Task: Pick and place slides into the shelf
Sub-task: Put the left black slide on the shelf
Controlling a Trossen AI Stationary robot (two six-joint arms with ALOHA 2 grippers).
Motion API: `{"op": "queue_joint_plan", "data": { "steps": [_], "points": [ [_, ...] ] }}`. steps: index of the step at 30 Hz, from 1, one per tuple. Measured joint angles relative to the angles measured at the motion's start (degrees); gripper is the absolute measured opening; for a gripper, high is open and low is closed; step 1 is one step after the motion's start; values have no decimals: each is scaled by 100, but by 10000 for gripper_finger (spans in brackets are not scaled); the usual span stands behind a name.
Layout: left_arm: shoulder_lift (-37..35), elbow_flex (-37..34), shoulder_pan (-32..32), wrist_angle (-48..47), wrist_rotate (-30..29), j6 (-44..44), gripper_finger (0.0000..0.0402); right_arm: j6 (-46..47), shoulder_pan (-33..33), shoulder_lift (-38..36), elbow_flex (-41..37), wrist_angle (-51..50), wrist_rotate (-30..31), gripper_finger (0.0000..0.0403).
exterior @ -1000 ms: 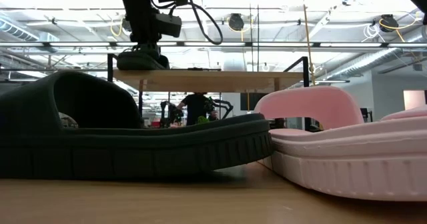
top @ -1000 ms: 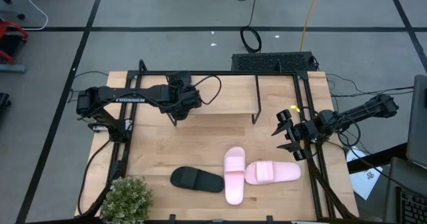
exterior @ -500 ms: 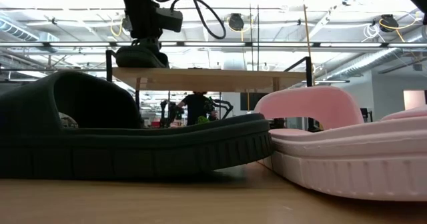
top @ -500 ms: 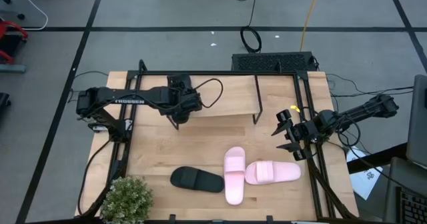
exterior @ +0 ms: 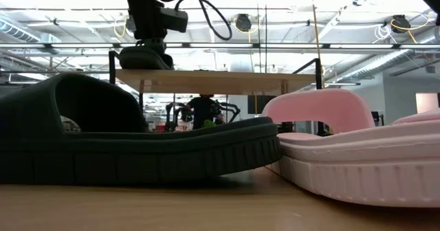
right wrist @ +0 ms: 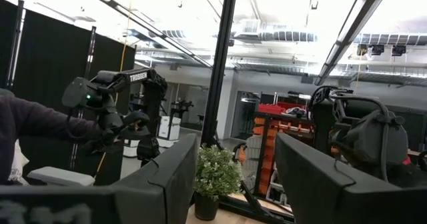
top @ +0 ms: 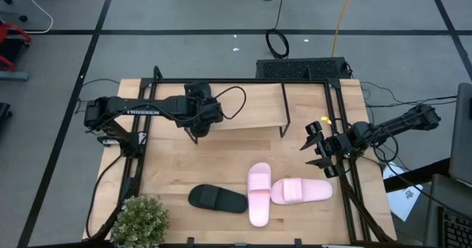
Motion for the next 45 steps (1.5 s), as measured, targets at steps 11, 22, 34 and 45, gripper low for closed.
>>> {"op": "queue_joint_plan", "data": {
  "steps": [11, 22, 34, 45],
  "points": [
    [-11, 2, -2, 415, 356, 17, 186, -6, 0, -2, 0, -9, 0, 192],
    [-11, 7, -2, 352, 384, -51, 186, -157, 0, 0, 0, -24, 2, 192],
    [-11, 127, -4, 14, 244, -431, 186, -256, 0, -2, 0, -26, 2, 192],
    [-8, 437, 0, -31, 123, -464, 186, -256, 0, -1, 0, -82, 0, 192]
  ]
}}
